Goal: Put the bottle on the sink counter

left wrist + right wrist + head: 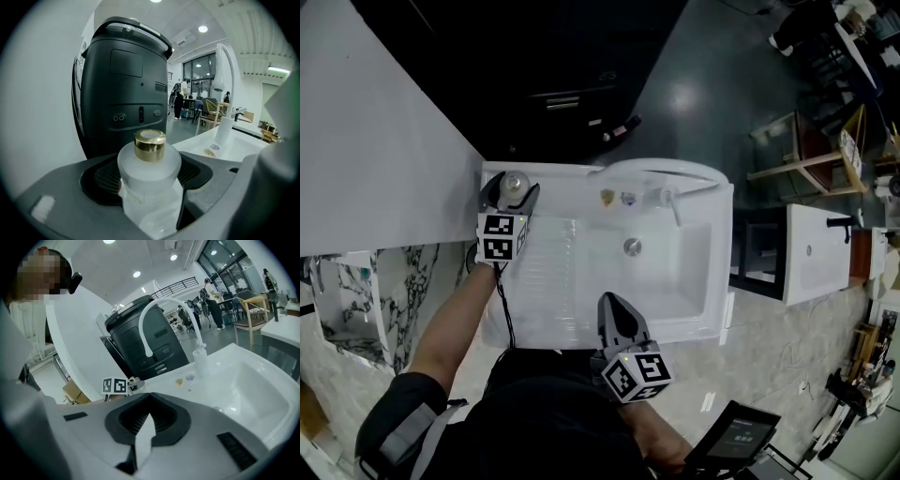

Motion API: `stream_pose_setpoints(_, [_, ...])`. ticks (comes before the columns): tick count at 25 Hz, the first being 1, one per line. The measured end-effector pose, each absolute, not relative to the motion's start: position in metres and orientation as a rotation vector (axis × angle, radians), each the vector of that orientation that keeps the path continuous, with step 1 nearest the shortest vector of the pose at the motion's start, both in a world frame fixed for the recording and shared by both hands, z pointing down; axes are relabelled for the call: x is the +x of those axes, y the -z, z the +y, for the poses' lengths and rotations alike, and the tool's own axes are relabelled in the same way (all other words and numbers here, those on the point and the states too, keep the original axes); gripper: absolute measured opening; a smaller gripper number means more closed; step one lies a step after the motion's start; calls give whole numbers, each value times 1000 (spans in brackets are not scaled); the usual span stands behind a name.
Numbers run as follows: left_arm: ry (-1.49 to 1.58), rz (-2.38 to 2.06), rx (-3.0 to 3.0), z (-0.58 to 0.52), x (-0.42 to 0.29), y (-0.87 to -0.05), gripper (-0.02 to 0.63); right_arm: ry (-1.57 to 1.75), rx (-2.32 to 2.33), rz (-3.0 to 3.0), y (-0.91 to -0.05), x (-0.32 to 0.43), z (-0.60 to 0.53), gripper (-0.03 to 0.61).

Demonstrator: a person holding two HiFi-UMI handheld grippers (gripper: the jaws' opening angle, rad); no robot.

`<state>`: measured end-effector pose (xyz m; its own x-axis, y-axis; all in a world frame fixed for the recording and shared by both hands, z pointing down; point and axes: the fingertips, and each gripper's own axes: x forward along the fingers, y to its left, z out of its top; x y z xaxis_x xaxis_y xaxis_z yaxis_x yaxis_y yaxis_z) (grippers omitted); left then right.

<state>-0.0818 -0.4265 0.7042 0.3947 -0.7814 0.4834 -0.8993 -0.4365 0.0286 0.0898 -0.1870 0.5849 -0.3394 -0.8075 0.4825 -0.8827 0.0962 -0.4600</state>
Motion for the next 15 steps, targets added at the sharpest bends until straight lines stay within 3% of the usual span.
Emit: stream_pose_setpoints(15, [-636,-1452,2348,-428,-79,-719,339,-1089,1762,-2226,-586,92,-186,-5])
